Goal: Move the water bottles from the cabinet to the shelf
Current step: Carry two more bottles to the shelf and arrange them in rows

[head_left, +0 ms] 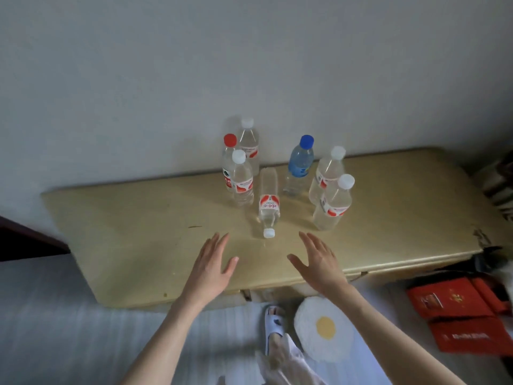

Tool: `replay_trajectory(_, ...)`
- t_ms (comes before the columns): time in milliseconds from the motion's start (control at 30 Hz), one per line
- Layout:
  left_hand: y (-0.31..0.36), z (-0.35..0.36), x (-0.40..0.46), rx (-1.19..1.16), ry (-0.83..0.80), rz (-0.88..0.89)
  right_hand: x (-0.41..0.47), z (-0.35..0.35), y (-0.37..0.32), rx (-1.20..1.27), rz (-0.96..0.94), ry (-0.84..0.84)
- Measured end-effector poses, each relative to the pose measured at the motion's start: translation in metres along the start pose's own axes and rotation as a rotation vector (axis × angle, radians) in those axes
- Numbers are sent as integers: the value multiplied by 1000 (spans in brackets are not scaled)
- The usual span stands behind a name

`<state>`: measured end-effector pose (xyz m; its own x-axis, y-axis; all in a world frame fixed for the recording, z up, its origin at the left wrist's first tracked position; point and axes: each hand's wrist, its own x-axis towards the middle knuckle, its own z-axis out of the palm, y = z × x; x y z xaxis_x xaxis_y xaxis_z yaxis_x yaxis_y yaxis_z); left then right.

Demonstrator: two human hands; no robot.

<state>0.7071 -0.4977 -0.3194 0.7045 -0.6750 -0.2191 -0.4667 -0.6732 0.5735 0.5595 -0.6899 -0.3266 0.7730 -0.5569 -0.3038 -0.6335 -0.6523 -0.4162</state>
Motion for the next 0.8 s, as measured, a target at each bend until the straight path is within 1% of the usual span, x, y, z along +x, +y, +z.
replay_trajectory(67,5,5,25,-54,-16,-36,28,4,0,40,12,-53)
replay_trajectory(200,13,8,76,-161,17,-114,79,13,-5,130,77,-141)
replay_trajectory(333,21,6,118,-236,72,-154,116,28,-13,250,185,-176)
replay_trajectory(433,23,4,145,-353,137,-198,136,42,-20,386,295,-184)
replay_trajectory(533,22,0,171,-456,171,-167,147,52,-27,585,428,-151)
replay_trajectory(633,22,-4,189,-510,191,-179,150,61,-31,742,521,-113)
replay_trajectory(800,15,-8,203,-530,201,-152,152,70,-29,798,579,-113)
